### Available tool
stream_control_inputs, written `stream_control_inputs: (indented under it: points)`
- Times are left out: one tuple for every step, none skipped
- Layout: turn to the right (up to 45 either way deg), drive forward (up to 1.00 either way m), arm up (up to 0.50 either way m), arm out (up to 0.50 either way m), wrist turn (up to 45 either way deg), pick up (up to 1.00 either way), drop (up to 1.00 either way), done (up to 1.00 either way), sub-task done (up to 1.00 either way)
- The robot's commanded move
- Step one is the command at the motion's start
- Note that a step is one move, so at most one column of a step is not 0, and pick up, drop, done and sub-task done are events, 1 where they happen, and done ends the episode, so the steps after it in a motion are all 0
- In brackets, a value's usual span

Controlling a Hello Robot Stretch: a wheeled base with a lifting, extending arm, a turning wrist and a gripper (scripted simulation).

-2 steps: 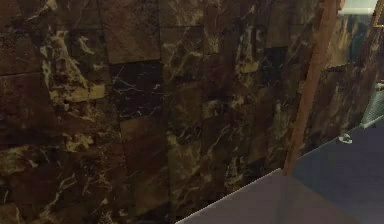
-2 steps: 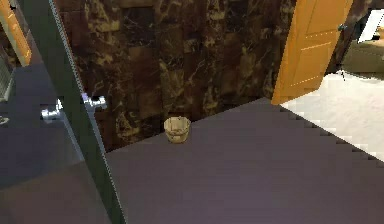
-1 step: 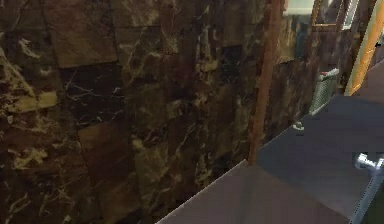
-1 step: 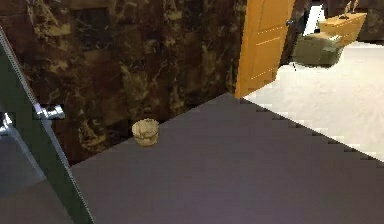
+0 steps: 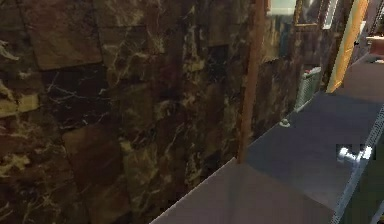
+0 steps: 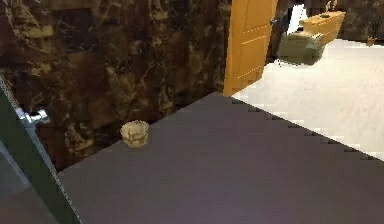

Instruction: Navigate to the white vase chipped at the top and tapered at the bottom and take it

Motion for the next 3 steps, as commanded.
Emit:
stream_control_inputs:
  points:
    - [0.0, 0.80, 0.00, 0.00, 0.0, 0.00, 0.00, 0.00, 0.00]
    - [42.0, 0.00, 0.00, 0.00, 0.0, 0.00, 0.00, 0.00, 0.00]
    - [0.0, 1.00, 0.00, 0.00, 0.0, 0.00, 0.00, 0.00, 0.00]
